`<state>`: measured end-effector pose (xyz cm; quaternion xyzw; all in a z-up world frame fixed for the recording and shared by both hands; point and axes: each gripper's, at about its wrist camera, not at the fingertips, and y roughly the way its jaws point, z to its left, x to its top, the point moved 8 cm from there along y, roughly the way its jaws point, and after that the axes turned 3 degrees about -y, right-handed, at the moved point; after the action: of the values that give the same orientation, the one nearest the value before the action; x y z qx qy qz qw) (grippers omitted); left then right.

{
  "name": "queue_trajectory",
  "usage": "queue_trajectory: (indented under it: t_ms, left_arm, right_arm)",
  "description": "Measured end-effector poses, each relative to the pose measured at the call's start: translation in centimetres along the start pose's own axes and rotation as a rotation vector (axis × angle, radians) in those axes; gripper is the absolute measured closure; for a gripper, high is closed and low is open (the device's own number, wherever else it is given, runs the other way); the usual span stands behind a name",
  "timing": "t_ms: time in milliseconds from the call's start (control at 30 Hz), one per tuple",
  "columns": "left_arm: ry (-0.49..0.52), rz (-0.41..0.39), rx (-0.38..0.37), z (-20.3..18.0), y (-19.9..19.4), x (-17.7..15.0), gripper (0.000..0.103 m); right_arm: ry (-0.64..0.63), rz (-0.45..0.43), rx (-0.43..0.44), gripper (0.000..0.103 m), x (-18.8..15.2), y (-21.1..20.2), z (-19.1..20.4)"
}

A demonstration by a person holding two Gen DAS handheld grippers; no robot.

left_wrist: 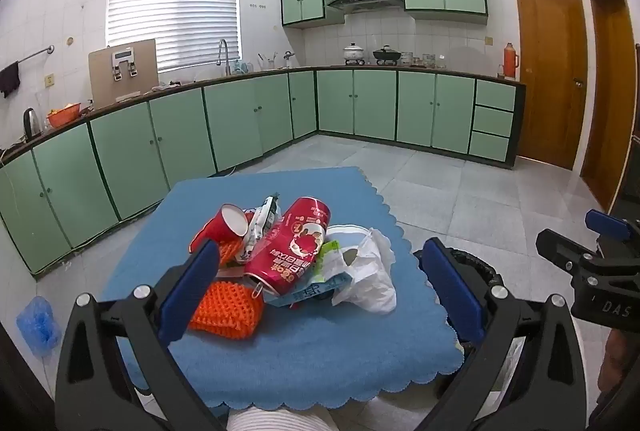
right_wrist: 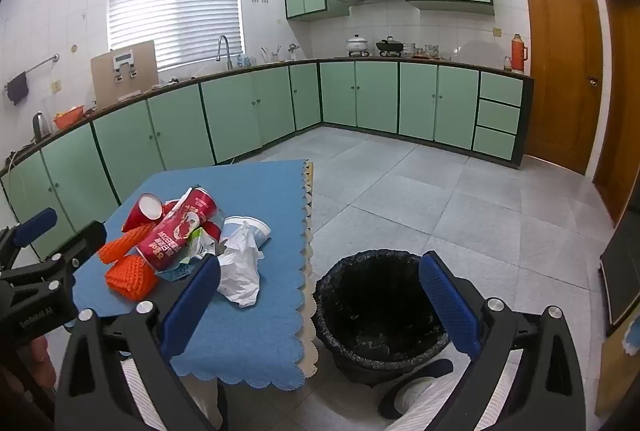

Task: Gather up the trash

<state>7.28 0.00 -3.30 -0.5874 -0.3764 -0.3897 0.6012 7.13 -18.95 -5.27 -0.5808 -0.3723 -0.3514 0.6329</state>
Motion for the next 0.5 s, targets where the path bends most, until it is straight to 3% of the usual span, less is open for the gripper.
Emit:
queue_trajectory:
  t_ms: [100,133,500]
  left_arm:
    - [-0.007,-0.025,0.005,0.06,-0.57,-0.05,0.005]
    - [-0.027,0.005,-0.009,0.49,-0.12,0.07,0.005]
    - [-0.016,0.007,0.0,0.39,-0.15,0.03,0.005]
  right_arm:
    - [-0.002,0.002,0.0,0.006,0.0,0.02,0.01]
    - [0.0,0.002,0.001,0.006,0.01,0.03,0.02]
    - [0.004,0.004,0.004,0.006,-0.22,0.24,0.19]
